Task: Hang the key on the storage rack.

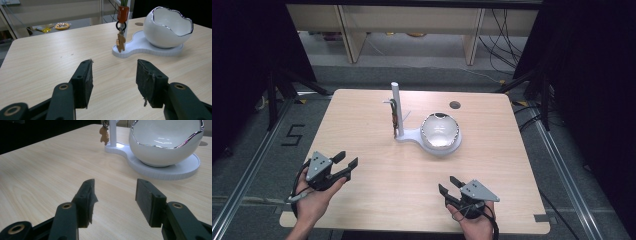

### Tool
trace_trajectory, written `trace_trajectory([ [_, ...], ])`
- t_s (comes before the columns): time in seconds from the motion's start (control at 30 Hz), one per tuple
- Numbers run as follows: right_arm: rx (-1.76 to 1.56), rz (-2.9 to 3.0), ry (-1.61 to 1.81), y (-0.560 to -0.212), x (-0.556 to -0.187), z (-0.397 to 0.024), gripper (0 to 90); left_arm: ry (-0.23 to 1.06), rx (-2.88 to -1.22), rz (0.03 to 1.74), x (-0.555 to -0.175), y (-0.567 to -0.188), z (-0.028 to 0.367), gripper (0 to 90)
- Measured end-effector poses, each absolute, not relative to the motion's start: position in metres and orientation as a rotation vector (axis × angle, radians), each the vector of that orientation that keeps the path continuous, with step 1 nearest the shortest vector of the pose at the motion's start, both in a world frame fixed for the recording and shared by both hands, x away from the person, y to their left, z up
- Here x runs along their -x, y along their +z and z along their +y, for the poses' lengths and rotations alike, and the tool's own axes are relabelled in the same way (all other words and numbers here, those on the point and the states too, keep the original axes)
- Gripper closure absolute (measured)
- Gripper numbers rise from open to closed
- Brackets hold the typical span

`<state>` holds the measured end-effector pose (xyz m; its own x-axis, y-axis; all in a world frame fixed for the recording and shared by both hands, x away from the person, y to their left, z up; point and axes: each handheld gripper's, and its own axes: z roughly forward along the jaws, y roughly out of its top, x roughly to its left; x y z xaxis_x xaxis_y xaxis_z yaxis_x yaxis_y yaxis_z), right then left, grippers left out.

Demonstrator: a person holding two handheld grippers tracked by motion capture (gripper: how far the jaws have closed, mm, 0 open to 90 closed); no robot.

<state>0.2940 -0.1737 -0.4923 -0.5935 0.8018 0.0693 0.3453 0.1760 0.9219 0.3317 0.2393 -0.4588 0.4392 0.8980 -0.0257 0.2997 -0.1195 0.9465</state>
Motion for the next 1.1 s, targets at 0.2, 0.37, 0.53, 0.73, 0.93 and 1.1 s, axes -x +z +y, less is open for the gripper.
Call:
trace_trajectory([
  [0.2, -1.096, 2.024, 1.409, -0.492, -0.293, -0.173, 50.5, 0.728, -1.656, 1.077, -0.323, -0.47, 0.245, 46.9],
  [0.37, -1.104, 2.013, 1.428, -0.492, -0.294, -0.174, 50.5, 0.731, -1.644, 1.085, -0.318, -0.482, 0.25, 46.5],
  [0.53, -1.091, 2.004, 1.422, -0.492, -0.295, -0.175, 50.5, 0.738, -1.653, 1.103, -0.313, -0.498, 0.257, 46.2],
  [0.73, -1.09, 2.003, 1.404, -0.494, -0.296, -0.175, 50.5, 0.769, -1.659, 1.117, -0.313, -0.51, 0.265, 44.8],
  [0.93, -1.083, 2.02, 1.415, -0.494, -0.297, -0.176, 50.5, 0.782, -1.66, 1.115, -0.315, -0.521, 0.269, 42.8],
  [1.1, -1.1, 2.018, 1.419, -0.495, -0.296, -0.177, 50.4, 0.784, -1.654, 1.117, -0.315, -0.524, 0.269, 42.4],
])
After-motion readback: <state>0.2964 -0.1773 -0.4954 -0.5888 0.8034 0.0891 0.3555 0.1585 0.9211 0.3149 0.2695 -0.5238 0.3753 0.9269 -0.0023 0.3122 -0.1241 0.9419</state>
